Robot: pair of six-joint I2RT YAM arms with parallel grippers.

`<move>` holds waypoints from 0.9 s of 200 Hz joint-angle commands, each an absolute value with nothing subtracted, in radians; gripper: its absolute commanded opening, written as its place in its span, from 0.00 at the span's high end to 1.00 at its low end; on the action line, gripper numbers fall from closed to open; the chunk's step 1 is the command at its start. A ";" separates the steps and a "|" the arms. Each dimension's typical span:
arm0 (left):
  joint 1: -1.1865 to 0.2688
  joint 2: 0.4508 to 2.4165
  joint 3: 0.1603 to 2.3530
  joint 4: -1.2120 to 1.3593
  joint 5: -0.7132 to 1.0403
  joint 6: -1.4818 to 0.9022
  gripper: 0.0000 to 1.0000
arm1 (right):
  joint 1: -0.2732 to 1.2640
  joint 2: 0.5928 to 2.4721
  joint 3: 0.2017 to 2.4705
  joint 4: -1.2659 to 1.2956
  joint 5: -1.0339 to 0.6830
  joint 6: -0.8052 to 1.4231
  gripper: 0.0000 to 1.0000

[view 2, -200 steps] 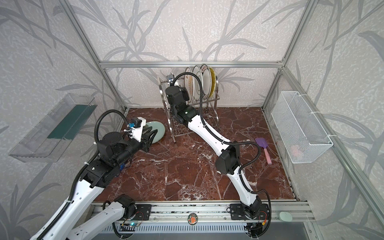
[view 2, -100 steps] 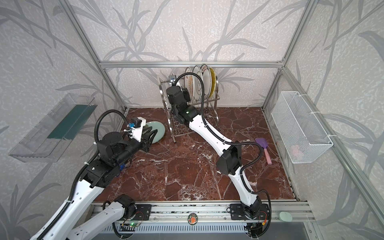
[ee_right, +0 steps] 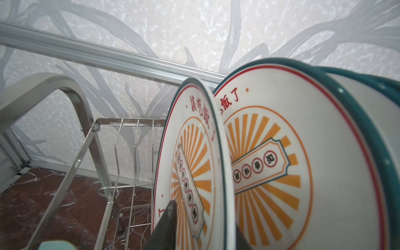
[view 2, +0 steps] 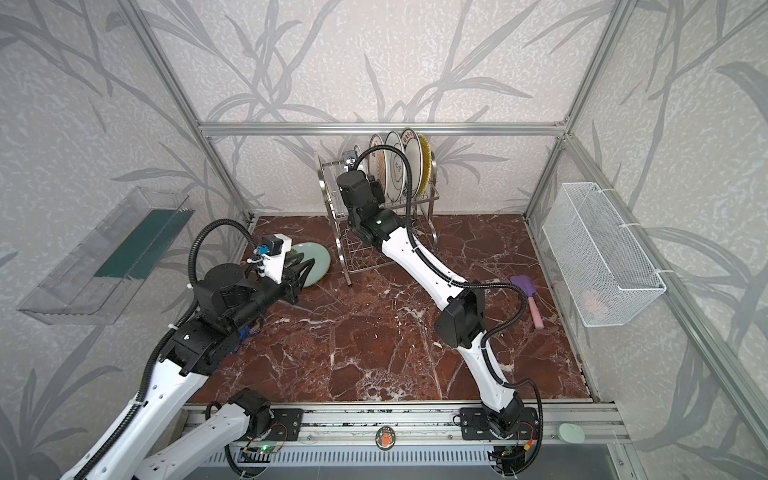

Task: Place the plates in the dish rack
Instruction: 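Lower the sunburst plate into a slot beside the other sunburst plate with the right gripper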

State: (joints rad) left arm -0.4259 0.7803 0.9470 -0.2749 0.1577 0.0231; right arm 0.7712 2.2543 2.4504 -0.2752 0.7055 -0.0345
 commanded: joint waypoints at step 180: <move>-0.407 0.861 1.056 -0.386 0.076 -0.082 0.63 | 0.803 1.849 2.148 -0.106 0.515 -0.318 0.24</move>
